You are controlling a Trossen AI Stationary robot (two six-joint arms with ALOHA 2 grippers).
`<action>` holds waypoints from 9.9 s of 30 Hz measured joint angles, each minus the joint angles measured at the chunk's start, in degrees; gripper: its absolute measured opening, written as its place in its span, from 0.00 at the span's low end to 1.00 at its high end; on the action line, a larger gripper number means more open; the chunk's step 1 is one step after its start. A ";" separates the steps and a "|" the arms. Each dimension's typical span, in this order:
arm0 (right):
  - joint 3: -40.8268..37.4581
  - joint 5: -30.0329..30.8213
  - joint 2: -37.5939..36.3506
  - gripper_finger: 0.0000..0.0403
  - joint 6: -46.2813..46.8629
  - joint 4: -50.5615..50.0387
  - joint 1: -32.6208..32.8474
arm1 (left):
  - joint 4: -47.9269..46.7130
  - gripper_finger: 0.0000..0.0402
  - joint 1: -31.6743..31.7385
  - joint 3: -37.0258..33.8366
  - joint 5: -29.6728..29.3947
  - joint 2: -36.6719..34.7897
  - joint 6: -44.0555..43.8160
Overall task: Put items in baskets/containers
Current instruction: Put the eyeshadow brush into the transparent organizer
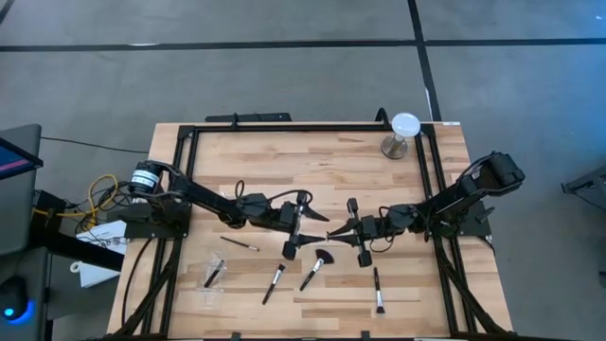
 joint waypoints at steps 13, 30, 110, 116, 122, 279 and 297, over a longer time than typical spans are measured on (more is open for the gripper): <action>0.00 0.49 -0.02 0.02 1.47 0.15 0.13 | -1.06 0.52 -2.15 1.31 -0.34 0.42 -1.06; 0.00 0.59 -0.04 0.02 1.01 0.58 0.13 | -4.34 0.44 -2.41 2.36 -3.51 0.42 -0.40; 0.00 0.18 -0.09 0.24 -2.14 -7.75 -4.12 | -39.90 0.07 -37.72 -21.06 -45.39 -43.37 -20.27; 0.00 0.05 -0.09 0.24 -0.48 -8.75 -4.13 | -39.86 0.05 -42.41 -25.60 -45.79 -47.88 -21.91; 0.00 0.03 -0.06 0.24 0.00 -9.40 -4.11 | -39.58 0.06 -46.89 -26.05 -43.15 -48.26 -22.54; 0.00 0.07 -0.04 0.24 8.55 -12.77 -3.66 | -102.41 0.21 -3.64 5.27 5.06 -13.03 -22.45; -0.02 4.65 -0.09 0.24 13.19 -12.72 0.87 | -96.61 0.41 -4.08 -1.06 -0.68 -12.81 -19.09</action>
